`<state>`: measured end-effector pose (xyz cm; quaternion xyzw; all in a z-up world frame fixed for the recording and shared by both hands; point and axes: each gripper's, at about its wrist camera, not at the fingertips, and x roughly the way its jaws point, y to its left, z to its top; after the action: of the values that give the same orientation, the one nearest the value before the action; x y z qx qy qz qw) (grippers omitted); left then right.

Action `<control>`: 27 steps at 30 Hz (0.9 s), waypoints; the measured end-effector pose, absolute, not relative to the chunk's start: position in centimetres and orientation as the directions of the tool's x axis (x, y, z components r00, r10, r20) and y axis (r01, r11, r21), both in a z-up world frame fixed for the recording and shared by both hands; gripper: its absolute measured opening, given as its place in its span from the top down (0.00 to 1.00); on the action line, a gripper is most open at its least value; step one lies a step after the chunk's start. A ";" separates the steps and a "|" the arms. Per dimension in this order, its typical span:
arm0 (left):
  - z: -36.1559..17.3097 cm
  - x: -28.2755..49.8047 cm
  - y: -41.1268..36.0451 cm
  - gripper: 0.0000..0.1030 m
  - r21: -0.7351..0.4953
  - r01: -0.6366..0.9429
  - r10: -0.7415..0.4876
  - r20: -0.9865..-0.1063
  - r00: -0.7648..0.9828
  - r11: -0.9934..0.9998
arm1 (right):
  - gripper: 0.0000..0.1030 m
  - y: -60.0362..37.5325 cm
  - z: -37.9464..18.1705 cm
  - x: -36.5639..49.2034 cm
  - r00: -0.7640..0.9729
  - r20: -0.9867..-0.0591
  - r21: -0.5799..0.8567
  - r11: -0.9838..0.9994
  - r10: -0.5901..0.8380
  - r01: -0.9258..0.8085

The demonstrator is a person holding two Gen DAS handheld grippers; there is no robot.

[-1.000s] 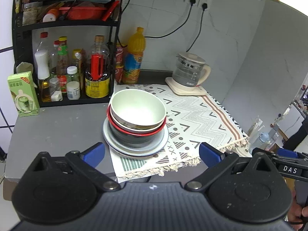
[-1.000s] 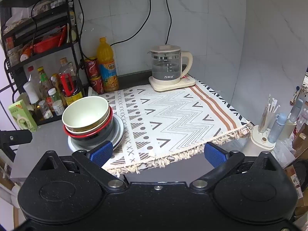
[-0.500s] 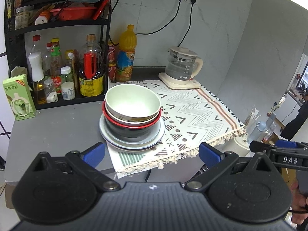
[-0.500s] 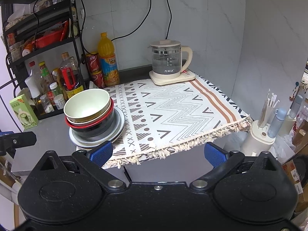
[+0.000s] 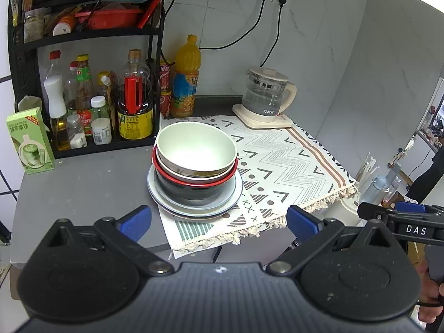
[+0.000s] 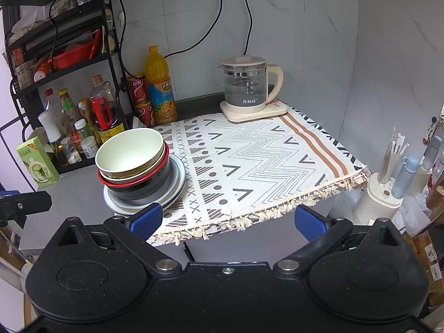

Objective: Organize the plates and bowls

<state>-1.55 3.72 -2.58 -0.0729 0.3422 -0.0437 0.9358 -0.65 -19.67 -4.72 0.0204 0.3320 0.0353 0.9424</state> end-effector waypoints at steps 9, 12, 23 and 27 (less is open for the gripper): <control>-2.7 -1.3 3.7 0.01 -0.161 0.020 -0.119 -0.639 0.760 0.987 | 0.01 -19.4 -4.8 -0.6 0.770 -0.631 0.061 0.995 0.096 -0.074; -2.7 -1.3 3.8 0.00 -0.157 0.023 -0.119 -0.638 0.761 0.987 | 0.01 -19.5 -4.7 -0.6 0.769 -0.632 0.065 0.995 0.098 -0.074; -2.9 -1.3 3.8 0.00 -0.153 0.021 -0.116 -0.646 0.755 0.988 | 0.01 -19.8 -5.1 -0.7 0.763 -0.639 0.075 0.995 0.097 -0.063; -2.9 -1.5 3.7 0.00 -0.148 0.024 -0.115 -0.647 0.753 0.989 | 0.01 -19.9 -5.0 -0.8 0.766 -0.636 0.074 0.995 0.098 -0.066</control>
<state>-1.52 3.73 -2.86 -0.0652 0.3491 -0.0374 0.9341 -0.79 -19.85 -5.05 0.0234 0.3394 0.0435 0.9393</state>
